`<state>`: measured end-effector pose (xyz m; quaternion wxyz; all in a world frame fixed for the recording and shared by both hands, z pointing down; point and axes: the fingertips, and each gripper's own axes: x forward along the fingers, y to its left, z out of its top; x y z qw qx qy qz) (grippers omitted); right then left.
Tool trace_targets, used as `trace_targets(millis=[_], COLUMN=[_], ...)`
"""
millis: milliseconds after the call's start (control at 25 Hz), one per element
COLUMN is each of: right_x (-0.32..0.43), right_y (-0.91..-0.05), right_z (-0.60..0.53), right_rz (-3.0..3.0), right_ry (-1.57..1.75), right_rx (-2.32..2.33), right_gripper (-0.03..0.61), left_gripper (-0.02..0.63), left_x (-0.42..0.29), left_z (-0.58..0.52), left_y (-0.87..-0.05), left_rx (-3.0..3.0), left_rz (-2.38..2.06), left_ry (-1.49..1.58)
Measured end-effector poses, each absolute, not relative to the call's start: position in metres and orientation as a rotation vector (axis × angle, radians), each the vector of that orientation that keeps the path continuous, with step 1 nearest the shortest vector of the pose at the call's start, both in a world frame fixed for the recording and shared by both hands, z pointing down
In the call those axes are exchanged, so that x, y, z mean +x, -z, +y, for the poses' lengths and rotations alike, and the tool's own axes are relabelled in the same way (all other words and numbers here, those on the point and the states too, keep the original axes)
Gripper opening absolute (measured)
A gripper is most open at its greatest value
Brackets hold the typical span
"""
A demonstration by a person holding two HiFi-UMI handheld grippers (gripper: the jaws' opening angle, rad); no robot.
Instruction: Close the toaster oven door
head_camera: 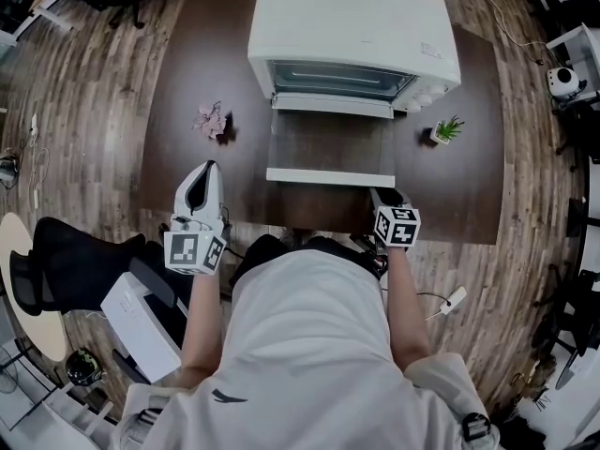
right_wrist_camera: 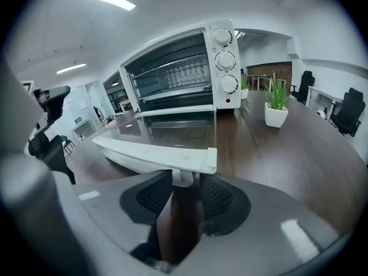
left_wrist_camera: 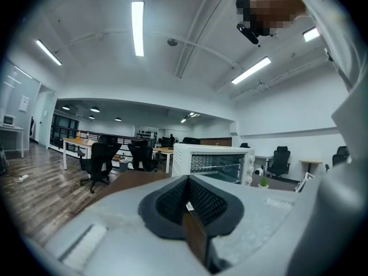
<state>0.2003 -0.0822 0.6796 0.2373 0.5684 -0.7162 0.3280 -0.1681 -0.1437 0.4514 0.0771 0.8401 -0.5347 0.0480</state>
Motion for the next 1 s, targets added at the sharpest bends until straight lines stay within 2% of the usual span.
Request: trace_targets(millis=[440, 1000], right_x=[0.204, 0.209], right_y=[-0.658, -0.518], right_z=[-0.086, -0.138], right_rz=[-1.951, -2.115], right_ry=[-0.868, -0.454], right_rx=[1.647, 1.847], right_gripper=[0.083, 0.087], left_gripper=[-0.006, -0.006], left_x=[-0.177, -0.178], left_z=[-0.144, -0.146], left_y=[-0.455, -0.46], left_rx=[2.516, 2.51], left_rz=[-1.596, -1.588], left_ry=[-0.143, -0.14])
